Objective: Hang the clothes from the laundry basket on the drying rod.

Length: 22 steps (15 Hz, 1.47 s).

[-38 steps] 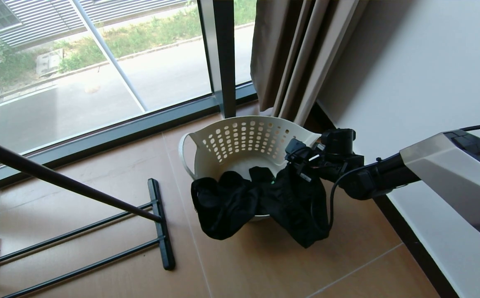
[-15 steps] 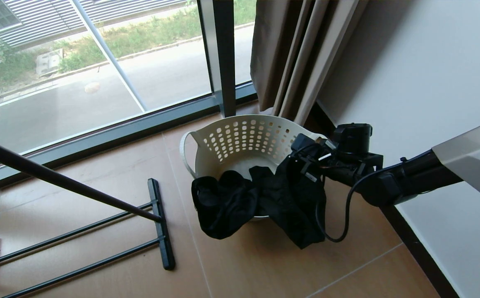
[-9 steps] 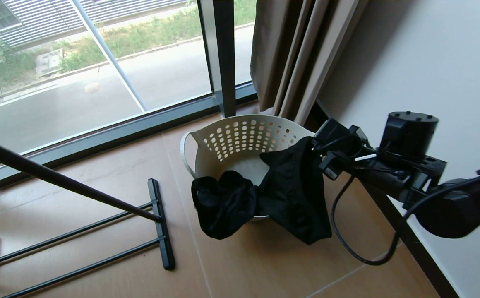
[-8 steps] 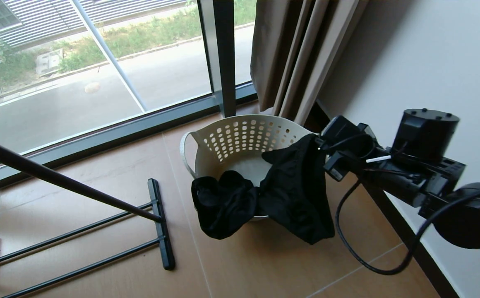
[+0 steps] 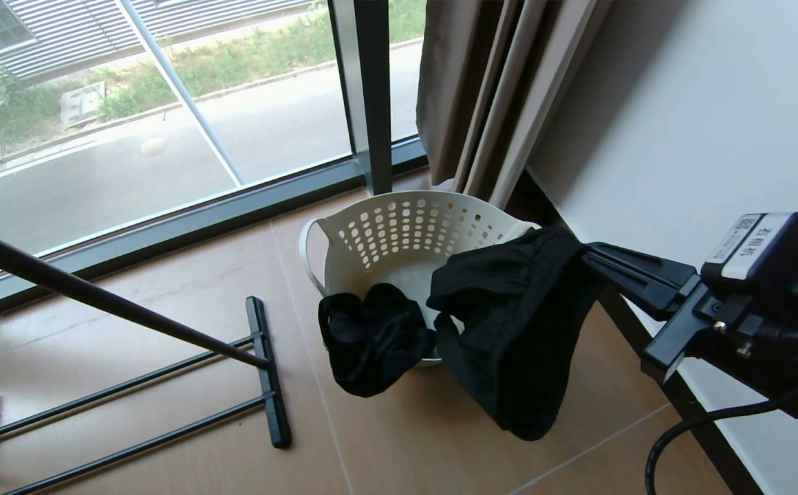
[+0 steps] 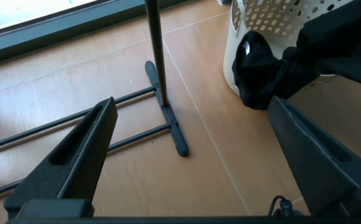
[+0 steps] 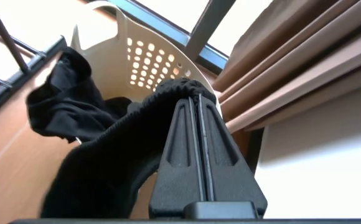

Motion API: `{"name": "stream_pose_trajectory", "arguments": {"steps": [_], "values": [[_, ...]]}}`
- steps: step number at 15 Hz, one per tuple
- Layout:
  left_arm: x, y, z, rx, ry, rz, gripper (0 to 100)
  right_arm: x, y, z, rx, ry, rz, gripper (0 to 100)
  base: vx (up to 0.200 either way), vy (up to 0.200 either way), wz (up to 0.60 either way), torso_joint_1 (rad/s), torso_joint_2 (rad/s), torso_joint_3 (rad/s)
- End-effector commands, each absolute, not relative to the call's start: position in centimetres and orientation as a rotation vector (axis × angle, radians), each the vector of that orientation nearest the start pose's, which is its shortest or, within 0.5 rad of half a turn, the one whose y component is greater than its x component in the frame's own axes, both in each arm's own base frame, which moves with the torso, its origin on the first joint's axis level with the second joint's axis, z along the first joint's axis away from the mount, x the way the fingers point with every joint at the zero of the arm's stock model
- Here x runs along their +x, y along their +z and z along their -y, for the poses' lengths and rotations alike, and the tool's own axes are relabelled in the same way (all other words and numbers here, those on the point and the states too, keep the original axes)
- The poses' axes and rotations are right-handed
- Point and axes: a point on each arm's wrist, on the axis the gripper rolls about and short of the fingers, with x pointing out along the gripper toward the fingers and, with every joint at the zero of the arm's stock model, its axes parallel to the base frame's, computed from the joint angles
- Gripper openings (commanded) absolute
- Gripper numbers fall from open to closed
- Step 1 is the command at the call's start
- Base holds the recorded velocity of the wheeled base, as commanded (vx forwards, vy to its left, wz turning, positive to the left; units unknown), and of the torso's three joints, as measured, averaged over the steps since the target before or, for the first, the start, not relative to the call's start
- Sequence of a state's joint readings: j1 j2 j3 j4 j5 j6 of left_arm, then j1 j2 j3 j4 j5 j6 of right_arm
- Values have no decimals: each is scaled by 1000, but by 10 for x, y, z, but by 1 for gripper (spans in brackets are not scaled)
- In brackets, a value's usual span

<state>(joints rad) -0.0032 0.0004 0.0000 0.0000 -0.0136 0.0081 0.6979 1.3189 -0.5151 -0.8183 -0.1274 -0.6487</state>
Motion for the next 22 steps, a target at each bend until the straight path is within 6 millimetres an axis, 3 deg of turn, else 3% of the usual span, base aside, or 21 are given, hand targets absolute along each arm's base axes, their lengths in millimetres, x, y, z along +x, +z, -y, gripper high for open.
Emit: {"name": "stream_pose_trajectory", "arguments": {"steps": [1,11,17,19,22], "values": [[-23,75,0,8,-17,0,100,149,220,-124,-616,551,215,0,0,0,0,0,0,0],[-23,75,0,12,-23,-3,100,157,212,-130,-544,573,160,0,0,0,0,0,0,0],[-23,76,0,8,-20,-1,100,167,212,-131,-549,550,139,0,0,0,0,0,2,158],[-23,76,0,8,-18,-1,100,177,204,-135,-563,545,108,0,0,0,0,2,-190,-7],[-23,76,0,8,-20,-1,100,176,204,-135,-564,545,106,0,0,0,0,22,-387,-155]]}}
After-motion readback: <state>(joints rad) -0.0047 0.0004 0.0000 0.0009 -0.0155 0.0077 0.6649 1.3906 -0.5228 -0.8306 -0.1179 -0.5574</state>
